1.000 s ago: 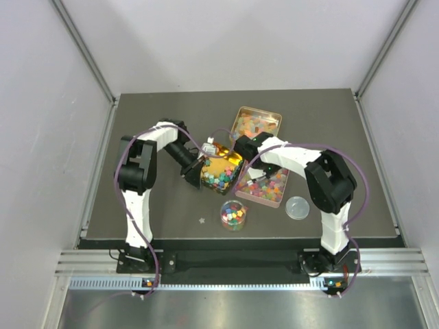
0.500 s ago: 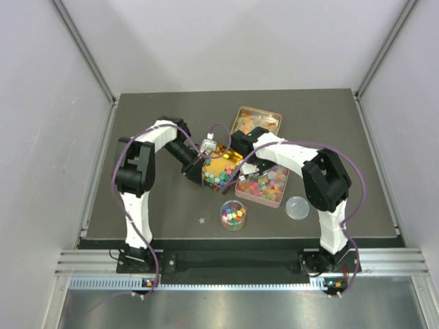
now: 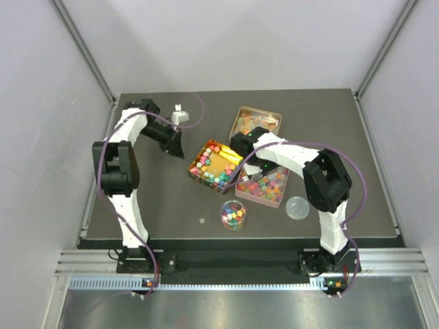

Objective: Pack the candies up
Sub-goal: Scoop the fake candies from the storage box.

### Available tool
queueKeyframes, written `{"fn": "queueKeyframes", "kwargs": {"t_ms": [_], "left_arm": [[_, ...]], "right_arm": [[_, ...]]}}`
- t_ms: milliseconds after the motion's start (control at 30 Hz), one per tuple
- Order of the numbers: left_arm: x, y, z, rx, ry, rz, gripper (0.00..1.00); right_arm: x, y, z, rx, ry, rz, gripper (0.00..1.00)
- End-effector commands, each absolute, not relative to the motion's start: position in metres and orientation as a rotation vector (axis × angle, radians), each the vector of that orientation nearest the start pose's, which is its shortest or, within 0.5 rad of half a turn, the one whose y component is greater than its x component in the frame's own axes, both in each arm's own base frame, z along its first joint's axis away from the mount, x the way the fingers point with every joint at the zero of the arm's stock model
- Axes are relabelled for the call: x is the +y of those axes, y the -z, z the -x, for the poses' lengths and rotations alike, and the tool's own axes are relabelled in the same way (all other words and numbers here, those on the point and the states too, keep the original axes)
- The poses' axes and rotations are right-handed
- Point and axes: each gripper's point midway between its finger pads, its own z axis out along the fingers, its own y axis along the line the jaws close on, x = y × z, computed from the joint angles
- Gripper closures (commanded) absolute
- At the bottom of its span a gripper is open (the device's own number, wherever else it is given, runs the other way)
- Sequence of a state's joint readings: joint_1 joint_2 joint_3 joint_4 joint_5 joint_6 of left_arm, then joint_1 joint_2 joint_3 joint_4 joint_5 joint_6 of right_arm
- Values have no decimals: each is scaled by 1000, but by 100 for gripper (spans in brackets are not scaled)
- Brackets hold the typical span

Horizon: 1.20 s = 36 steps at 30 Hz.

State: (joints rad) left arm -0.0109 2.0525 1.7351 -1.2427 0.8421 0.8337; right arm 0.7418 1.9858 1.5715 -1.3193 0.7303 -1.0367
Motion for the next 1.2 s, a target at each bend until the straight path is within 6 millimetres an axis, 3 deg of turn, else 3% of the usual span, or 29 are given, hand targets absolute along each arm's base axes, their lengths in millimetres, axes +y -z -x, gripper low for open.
{"fn": "queueKeyframes", "kwargs": {"t_ms": [0, 133, 467, 567, 967, 1167], "left_arm": [[-120, -71, -364, 2462, 1107, -1020, 82], [-121, -43, -347, 2519, 1143, -986, 83], [-126, -41, -332, 2511, 1206, -980, 83], [-127, -43, -332, 2504, 1213, -977, 83], [-131, -47, -321, 2494, 1253, -976, 83], [-131, -48, -316, 2494, 1263, -974, 83]], "right_arm": [[95, -177, -324, 1933, 1278, 2553, 100], [84, -172, -315, 1931, 1309, 2598, 100], [68, -156, -298, 1949, 1330, 2626, 100], [71, -153, -299, 1949, 1337, 2629, 100], [120, -135, -311, 1905, 1221, 2630, 100], [115, -138, -304, 1875, 1240, 2662, 100]]}}
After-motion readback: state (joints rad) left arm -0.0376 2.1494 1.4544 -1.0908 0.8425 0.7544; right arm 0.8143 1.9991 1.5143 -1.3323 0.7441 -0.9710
